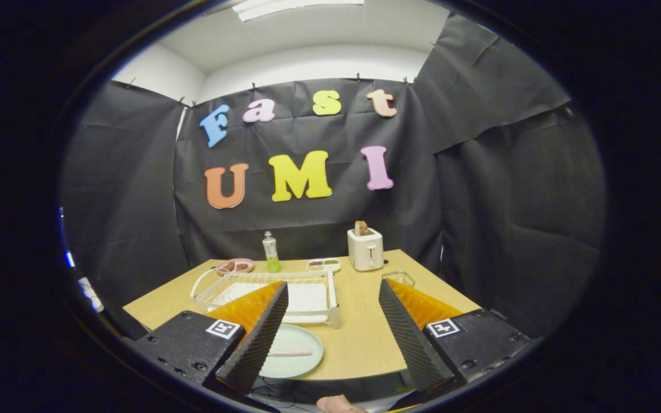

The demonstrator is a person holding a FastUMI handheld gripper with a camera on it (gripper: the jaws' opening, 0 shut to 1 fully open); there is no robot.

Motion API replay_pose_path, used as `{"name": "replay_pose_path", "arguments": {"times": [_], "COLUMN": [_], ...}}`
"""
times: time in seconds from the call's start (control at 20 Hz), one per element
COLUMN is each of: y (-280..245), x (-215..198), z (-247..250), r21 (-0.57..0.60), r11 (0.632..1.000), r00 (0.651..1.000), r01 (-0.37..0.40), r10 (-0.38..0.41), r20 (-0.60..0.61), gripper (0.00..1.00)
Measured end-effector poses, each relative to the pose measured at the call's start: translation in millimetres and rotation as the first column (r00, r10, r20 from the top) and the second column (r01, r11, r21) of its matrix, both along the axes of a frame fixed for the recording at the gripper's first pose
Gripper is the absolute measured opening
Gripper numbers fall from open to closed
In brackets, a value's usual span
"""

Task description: Take the plate from the dish rack, then take the spoon from the basket and place it into the plate.

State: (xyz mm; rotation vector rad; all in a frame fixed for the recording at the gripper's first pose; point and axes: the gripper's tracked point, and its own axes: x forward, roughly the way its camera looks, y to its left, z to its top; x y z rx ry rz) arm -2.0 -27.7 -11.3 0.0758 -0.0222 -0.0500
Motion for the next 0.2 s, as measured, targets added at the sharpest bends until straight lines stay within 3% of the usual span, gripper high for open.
{"name": "replay_pose_path", "arguments": {"times": [0.2], "y": [-4.9], "x": [1.8], "z": [-4.3], "r21": [0.000], "r11": [1.000], "r00": [1.000], "r01": [0.006], "r10": [-0.006], "r20": [-0.015], "gripper": [1.00]}}
